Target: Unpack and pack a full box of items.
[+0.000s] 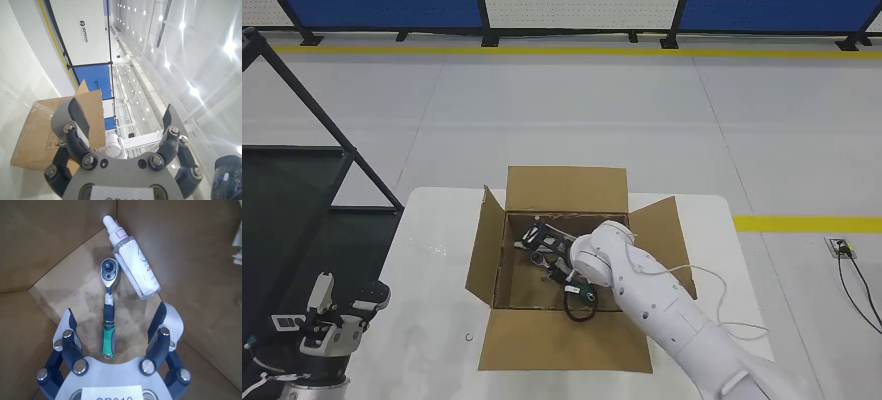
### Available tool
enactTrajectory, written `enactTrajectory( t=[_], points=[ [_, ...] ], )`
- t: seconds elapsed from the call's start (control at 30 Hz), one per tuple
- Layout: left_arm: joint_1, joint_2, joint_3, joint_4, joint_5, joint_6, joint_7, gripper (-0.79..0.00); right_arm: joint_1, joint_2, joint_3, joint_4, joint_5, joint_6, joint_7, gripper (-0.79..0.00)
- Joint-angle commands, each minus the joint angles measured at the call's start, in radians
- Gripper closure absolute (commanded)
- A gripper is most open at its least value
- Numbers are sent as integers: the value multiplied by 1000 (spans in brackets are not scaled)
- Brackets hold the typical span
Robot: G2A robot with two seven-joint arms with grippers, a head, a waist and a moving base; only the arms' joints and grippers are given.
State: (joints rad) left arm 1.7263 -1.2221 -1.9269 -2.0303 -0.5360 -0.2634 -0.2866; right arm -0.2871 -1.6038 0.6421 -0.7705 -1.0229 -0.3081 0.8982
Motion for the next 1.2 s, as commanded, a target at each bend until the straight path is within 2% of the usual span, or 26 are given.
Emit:
enactTrajectory(
  t=[0.0,0.1,0.13,0.2,0.33,0.4,0.8,0.9,1.17],
  points=[
    [0,0,0,0,0,0,0,-785,24,-21,-15,80,22,-17,-17,-730],
    [0,0,0,0,0,0,0,-785,50,-50,-32,169,48,-45,-38,-693],
    [0,0,0,0,0,0,0,-785,56,-59,-38,192,54,-51,-45,-659],
    [0,0,0,0,0,0,0,-785,65,-75,-48,231,62,-64,-58,-499],
    [0,0,0,0,0,0,0,-785,75,-100,-63,280,65,-87,-86,-446],
    [0,0,0,0,0,0,0,-785,78,-110,-70,293,60,-88,-97,-391],
    [0,0,0,0,0,0,0,-785,92,-138,-79,345,39,-91,-97,-391],
    [0,0,0,0,0,0,0,-785,95,-140,-75,356,39,-104,-101,-363],
    [0,0,0,0,0,0,0,-785,91,-141,-68,361,27,-119,-101,-372]
  ],
)
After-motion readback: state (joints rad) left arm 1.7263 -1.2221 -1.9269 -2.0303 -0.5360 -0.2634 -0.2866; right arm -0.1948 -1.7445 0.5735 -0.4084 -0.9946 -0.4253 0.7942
